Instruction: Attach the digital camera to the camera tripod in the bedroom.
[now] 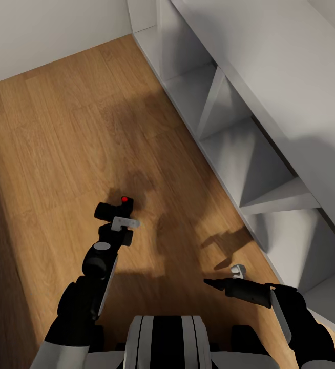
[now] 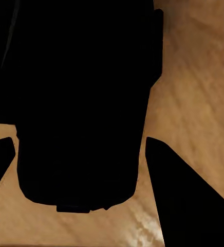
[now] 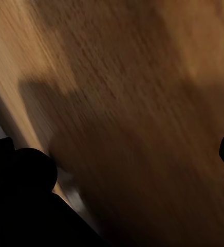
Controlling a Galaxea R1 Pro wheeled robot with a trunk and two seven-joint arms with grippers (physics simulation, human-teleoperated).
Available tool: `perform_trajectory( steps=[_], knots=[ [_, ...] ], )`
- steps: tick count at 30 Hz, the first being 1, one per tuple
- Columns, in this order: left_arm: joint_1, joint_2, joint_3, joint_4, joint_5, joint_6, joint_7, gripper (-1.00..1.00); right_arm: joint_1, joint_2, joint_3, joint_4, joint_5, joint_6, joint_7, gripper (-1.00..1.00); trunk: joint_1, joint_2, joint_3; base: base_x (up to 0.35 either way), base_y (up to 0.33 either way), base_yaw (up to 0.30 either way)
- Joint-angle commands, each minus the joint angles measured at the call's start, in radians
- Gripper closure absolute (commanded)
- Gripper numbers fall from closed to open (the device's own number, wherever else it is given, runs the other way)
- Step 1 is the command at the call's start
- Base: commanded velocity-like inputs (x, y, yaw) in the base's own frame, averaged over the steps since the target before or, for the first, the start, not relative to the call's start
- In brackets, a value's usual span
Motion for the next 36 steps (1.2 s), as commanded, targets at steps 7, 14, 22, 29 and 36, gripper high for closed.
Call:
perform_trajectory(
  steps=[7, 14, 22, 29, 36],
  knots=[
    [0.000, 0.000, -0.004, -0.001, 0.014, 0.006, 0.023, 1.00, 0.000, 0.000, -0.001, 0.000, -0.003, 0.009, 0.003, -1.00, -0.002, 0.001, 0.019, 0.000, 0.000, 0.000],
    [0.000, 0.003, -0.008, -0.001, 0.158, 0.008, 0.021, 1.00, 0.000, 0.000, -0.001, -0.001, -0.003, 0.010, 0.009, -1.00, -0.006, 0.003, 0.046, 0.000, 0.000, 0.000],
    [0.000, 0.006, -0.010, -0.001, 0.267, 0.009, 0.020, 1.00, 0.000, 0.000, -0.004, -0.002, -0.002, 0.011, 0.011, -1.00, -0.009, 0.004, 0.077, 0.000, 0.000, 0.000],
    [-0.001, 0.007, -0.002, -0.002, 0.279, 0.005, 0.020, 1.00, 0.000, 0.000, -0.004, -0.002, -0.004, 0.011, 0.012, -1.00, -0.012, 0.006, 0.104, 0.000, 0.000, 0.000],
    [-0.001, 0.013, 0.006, -0.003, 0.317, 0.003, 0.014, 1.00, 0.000, 0.000, -0.004, -0.002, -0.007, 0.011, 0.012, -1.00, -0.015, 0.008, 0.131, 0.000, 0.000, 0.000]
  ],
)
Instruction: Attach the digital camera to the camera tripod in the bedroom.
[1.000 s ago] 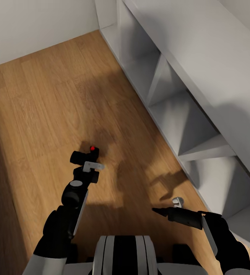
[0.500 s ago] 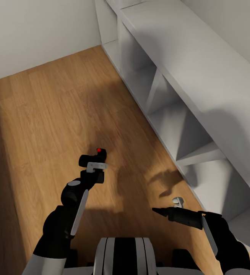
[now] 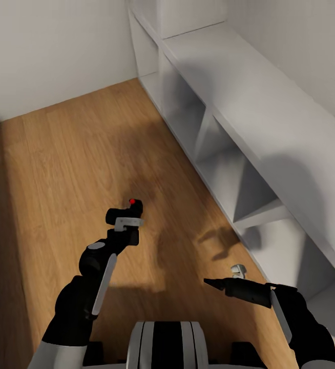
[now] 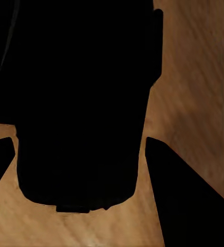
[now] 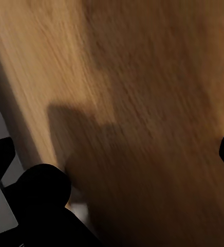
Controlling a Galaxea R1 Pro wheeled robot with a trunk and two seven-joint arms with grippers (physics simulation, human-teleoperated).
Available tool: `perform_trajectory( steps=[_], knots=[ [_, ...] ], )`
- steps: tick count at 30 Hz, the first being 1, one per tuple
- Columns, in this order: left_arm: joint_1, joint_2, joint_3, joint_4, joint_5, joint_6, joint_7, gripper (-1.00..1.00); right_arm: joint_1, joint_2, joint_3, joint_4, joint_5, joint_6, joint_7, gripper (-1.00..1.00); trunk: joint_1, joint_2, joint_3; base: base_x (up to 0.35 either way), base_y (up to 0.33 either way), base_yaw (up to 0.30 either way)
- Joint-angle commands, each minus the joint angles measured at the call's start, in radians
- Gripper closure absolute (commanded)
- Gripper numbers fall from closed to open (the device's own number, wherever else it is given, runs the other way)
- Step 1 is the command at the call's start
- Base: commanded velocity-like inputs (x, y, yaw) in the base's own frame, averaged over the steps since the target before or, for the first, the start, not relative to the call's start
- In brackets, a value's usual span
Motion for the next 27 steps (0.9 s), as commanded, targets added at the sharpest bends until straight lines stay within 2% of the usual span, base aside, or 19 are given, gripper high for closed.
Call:
perform_trajectory(
  steps=[1, 3, 4, 5, 6, 7, 8, 9, 10, 12, 13, 14, 15, 19, 24, 27],
  knots=[
    [0.000, 0.001, 0.000, -0.001, 0.009, 0.005, 0.000, 1.00, 0.000, 0.000, -0.001, 0.000, -0.003, 0.008, 0.002, -1.00, -0.001, 0.000, 0.003, 0.000, 0.000, 0.000],
    [0.000, 0.008, 0.028, -0.002, 0.095, 0.003, -0.046, 1.00, 0.000, 0.000, 0.000, 0.000, -0.004, 0.008, 0.002, -1.00, -0.001, 0.001, 0.011, 0.000, 0.000, 0.000],
    [0.000, 0.011, 0.043, -0.002, 0.118, 0.002, -0.065, 1.00, 0.000, 0.000, 0.000, 0.000, -0.003, 0.008, 0.002, -1.00, -0.002, 0.001, 0.015, 0.000, 0.000, 0.000],
    [0.000, 0.025, 0.098, -0.001, 0.190, -0.002, -0.141, 1.00, 0.000, 0.000, 0.000, 0.000, -0.003, 0.008, 0.002, -1.00, -0.002, 0.001, 0.019, 0.000, 0.000, 0.000],
    [0.000, 0.040, 0.136, -0.001, 0.234, -0.007, -0.201, 1.00, 0.000, 0.000, 0.000, 0.000, -0.003, 0.008, 0.002, -1.00, -0.003, 0.001, 0.023, 0.000, 0.000, 0.000],
    [0.000, 0.048, 0.152, 0.000, 0.253, -0.009, -0.233, 1.00, 0.000, 0.000, 0.000, 0.000, -0.003, 0.008, 0.002, -1.00, -0.003, 0.001, 0.027, 0.000, 0.000, 0.000],
    [0.002, 0.065, 0.178, 0.001, 0.285, -0.011, -0.299, 1.00, 0.000, 0.000, 0.000, 0.000, -0.003, 0.008, 0.002, -1.00, -0.004, 0.002, 0.031, 0.000, 0.000, 0.000],
    [0.003, 0.073, 0.188, 0.002, 0.298, -0.012, -0.332, 1.00, 0.000, 0.000, 0.000, 0.000, -0.003, 0.008, 0.002, -1.00, -0.004, 0.002, 0.034, 0.000, 0.000, 0.000],
    [0.006, 0.088, 0.203, 0.004, 0.318, -0.013, -0.397, 1.00, 0.000, 0.000, 0.000, 0.000, -0.003, 0.008, 0.002, -1.00, -0.005, 0.002, 0.038, 0.000, 0.000, 0.000],
    [0.007, 0.100, 0.213, 0.006, 0.334, -0.014, -0.459, 1.00, 0.000, 0.000, 0.000, 0.000, -0.004, 0.008, 0.002, -1.00, -0.005, 0.003, 0.046, 0.000, 0.000, 0.000],
    [0.008, 0.108, 0.222, 0.008, 0.347, -0.014, -0.513, 1.00, 0.000, 0.000, 0.000, 0.000, -0.004, 0.008, 0.002, -1.00, -0.006, 0.003, 0.050, 0.000, 0.000, 0.000],
    [0.010, 0.116, 0.247, 0.010, 0.372, -0.015, -0.595, 1.00, 0.000, 0.000, 0.001, -0.001, -0.005, 0.008, 0.002, -1.00, -0.006, 0.003, 0.054, 0.000, 0.000, 0.000],
    [0.010, 0.118, 0.263, 0.011, 0.383, -0.016, -0.619, 1.00, 0.000, 0.000, 0.001, -0.002, -0.005, 0.009, 0.002, -1.00, -0.007, 0.003, 0.058, 0.000, 0.000, 0.000],
    [0.011, 0.120, 0.293, 0.016, 0.400, -0.019, -0.648, 1.00, 0.000, 0.000, 0.001, -0.005, -0.005, 0.012, 0.002, -1.00, -0.009, 0.004, 0.073, 0.000, 0.000, 0.000],
    [0.013, 0.118, 0.306, 0.022, 0.405, -0.022, -0.655, 1.00, 0.000, 0.001, 0.002, -0.007, 0.002, 0.012, 0.002, -1.00, -0.011, 0.005, 0.092, 0.000, 0.000, 0.000],
    [0.015, 0.107, 0.309, 0.029, 0.408, -0.023, -0.655, 1.00, 0.000, 0.001, 0.001, -0.008, 0.008, 0.016, 0.000, -1.00, -0.012, 0.006, 0.104, 0.000, 0.000, 0.000]
  ],
)
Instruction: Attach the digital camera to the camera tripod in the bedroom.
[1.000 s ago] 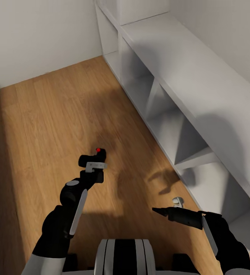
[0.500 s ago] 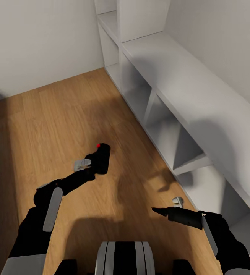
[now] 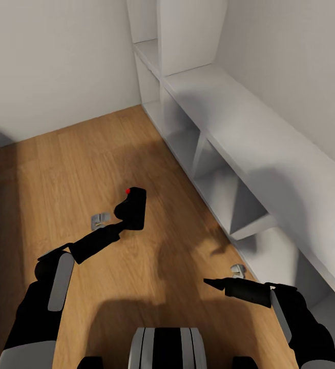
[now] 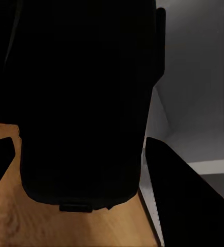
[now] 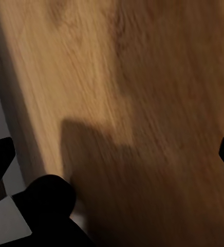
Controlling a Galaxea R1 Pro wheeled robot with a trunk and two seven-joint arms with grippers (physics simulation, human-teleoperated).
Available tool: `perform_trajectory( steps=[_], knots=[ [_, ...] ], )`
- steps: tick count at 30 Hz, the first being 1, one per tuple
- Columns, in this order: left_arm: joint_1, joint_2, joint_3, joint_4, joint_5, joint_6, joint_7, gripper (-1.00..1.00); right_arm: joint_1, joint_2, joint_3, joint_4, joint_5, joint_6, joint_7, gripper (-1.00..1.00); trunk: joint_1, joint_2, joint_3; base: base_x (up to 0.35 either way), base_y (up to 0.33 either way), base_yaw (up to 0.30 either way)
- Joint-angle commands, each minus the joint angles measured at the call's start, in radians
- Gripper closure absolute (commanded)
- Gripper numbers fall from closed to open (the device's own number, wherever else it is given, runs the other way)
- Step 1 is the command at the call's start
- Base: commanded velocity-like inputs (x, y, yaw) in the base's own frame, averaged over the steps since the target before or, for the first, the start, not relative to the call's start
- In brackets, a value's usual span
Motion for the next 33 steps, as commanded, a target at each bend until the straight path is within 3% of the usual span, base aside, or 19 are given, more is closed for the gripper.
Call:
perform_trajectory(
  steps=[1, 7, 11, 19, 33],
  knots=[
    [0.000, -0.002, 0.003, 0.001, 0.001, 0.006, -0.005, 1.00, 0.000, 0.000, -0.001, 0.000, -0.002, 0.008, 0.002, -1.00, -0.001, 0.000, 0.003, 0.000, 0.000, 0.000],
    [0.021, -0.004, 0.004, 0.004, 0.005, 0.005, -0.007, 1.00, 0.000, -0.001, -0.001, 0.000, 0.000, 0.010, 0.002, -1.00, -0.003, 0.001, 0.027, 0.000, 0.000, 0.000],
    [0.102, -0.004, 0.004, 0.008, 0.003, 0.002, -0.003, 1.00, 0.000, 0.000, 0.001, 0.002, -0.003, 0.012, 0.000, -1.00, -0.005, 0.002, 0.042, 0.000, 0.000, 0.000],
    [0.105, -0.019, 0.000, 0.008, 0.005, 0.005, 0.004, 1.00, 0.000, 0.000, 0.004, 0.004, -0.006, 0.012, 0.000, -1.00, -0.009, 0.004, 0.073, 0.000, 0.000, 0.000],
    [0.105, -0.022, 0.001, 0.008, 0.006, 0.006, 0.001, 1.00, 0.000, 0.001, 0.005, 0.005, -0.006, 0.012, 0.000, -1.00, -0.015, 0.008, 0.127, 0.000, 0.000, 0.000]
  ],
)
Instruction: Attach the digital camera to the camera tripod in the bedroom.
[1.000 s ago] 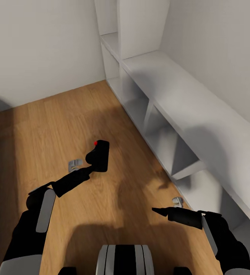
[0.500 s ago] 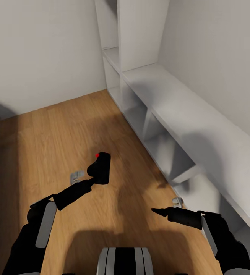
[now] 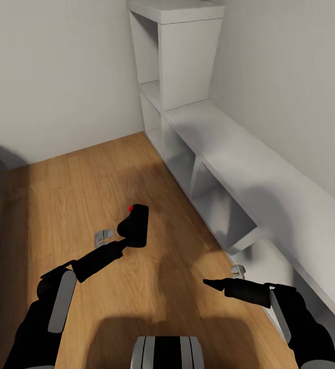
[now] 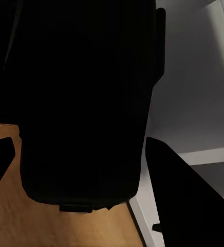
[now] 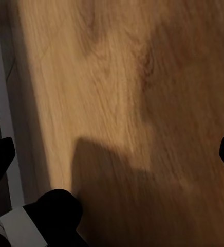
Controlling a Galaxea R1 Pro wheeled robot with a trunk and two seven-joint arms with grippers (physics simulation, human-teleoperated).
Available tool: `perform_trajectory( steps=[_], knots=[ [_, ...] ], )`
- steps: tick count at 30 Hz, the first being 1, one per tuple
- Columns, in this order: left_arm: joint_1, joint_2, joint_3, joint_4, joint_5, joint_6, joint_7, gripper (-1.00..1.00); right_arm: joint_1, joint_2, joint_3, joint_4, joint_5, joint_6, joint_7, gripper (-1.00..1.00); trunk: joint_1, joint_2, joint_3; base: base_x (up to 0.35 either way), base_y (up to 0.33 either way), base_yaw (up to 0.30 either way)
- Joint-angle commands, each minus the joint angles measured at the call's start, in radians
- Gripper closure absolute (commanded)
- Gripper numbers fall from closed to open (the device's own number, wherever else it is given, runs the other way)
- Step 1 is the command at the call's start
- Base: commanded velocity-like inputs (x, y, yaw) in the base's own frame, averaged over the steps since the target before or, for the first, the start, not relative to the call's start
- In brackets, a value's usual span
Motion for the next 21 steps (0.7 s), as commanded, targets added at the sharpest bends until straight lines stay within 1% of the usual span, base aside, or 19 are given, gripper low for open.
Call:
perform_trajectory(
  steps=[1, 21],
  knots=[
    [-0.001, -0.001, 0.003, 0.000, 0.001, 0.006, -0.004, 1.00, 0.000, 0.000, -0.001, 0.000, -0.003, 0.008, 0.002, -1.00, -0.001, 0.000, 0.003, 0.000, 0.000, 0.000],
    [-0.001, -0.001, 0.004, 0.000, 0.001, 0.006, -0.008, 1.00, 0.000, 0.004, 0.000, 0.002, -0.003, 0.006, 0.002, -1.00, -0.010, 0.005, 0.081, 0.000, 0.000, 0.000]
  ],
)
